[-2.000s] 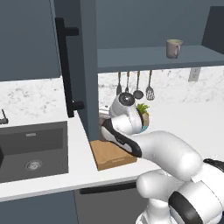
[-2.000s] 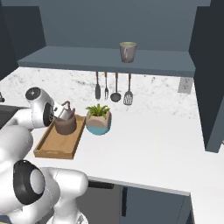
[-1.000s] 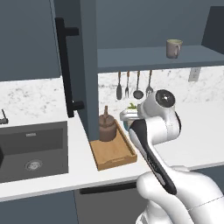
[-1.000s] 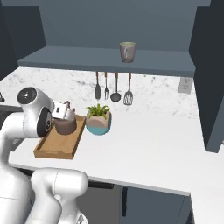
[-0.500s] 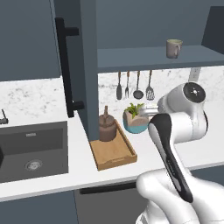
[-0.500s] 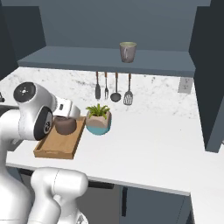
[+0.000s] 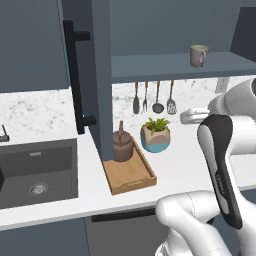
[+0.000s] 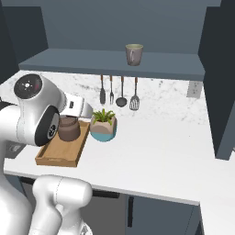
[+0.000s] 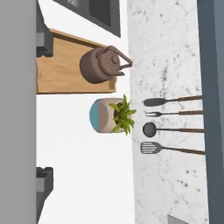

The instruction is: Pick the kettle from the counter and place it on the tray. Then pick the mug from the cabinet and place it on the tray. Then close the cabinet doors.

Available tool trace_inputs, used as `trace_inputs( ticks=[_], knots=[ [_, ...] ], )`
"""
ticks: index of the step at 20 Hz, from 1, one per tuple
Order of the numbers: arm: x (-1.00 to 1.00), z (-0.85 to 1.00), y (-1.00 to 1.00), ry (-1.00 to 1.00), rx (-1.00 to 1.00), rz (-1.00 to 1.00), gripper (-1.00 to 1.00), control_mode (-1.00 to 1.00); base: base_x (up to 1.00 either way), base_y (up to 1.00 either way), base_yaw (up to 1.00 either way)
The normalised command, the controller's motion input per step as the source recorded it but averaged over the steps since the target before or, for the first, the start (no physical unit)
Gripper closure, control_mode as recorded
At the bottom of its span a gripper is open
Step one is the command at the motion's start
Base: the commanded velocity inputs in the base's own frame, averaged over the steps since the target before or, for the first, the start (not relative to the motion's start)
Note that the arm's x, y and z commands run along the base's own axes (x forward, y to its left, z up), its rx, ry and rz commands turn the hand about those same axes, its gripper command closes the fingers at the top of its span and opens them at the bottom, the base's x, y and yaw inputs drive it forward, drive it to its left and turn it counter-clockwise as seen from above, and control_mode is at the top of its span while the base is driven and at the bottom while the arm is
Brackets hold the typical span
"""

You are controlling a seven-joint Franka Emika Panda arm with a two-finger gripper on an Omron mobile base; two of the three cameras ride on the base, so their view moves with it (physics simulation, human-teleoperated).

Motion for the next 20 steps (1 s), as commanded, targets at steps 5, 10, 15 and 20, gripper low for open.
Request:
trace_inputs(
  ticks=[5,10,15,20],
  knots=[
    [-0.34,0.38,-0.34,-0.03,-0.07,0.01,-1.0,-1.0,0.0,0.0,0.0],
    [-0.22,0.38,-0.33,-0.02,-0.09,0.0,-1.0,-1.0,0.0,0.0,0.0],
    [-0.05,0.39,-0.31,0.0,-0.02,0.0,-1.0,-1.0,0.0,0.0,0.0],
    [0.05,0.34,-0.18,-0.02,-0.01,0.0,-1.0,-1.0,0.0,0.0,0.0]
  ],
)
